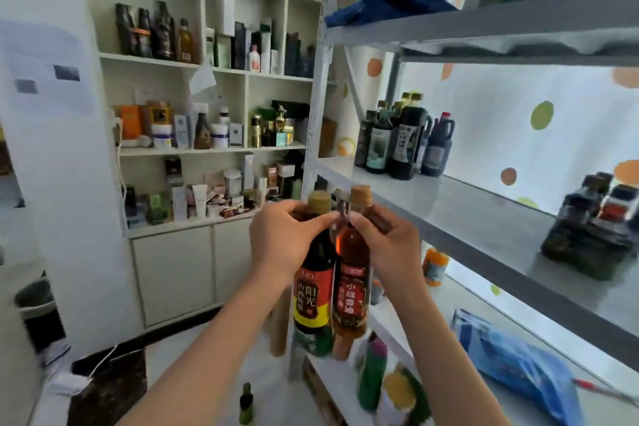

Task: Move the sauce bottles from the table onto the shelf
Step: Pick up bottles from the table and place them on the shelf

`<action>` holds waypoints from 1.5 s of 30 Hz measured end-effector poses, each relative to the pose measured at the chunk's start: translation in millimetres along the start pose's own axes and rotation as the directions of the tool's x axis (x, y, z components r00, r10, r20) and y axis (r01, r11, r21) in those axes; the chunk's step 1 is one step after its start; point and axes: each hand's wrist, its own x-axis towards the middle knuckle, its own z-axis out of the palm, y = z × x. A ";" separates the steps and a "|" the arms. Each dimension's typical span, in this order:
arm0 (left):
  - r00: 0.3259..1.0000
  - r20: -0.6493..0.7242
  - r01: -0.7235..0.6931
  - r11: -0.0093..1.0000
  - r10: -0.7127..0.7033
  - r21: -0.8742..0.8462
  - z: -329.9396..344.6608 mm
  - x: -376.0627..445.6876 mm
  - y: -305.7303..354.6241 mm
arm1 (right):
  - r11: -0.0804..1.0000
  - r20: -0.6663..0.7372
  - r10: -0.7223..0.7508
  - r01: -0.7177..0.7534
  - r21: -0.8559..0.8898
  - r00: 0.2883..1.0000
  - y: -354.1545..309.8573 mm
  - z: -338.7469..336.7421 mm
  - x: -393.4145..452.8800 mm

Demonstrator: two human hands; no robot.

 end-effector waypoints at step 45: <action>0.816 0.495 -0.126 0.928 0.298 -0.351 287.8 362.7 -110.0 | 0.903 -0.293 0.061 -0.178 -0.391 0.954 163.6 -14.0 364.8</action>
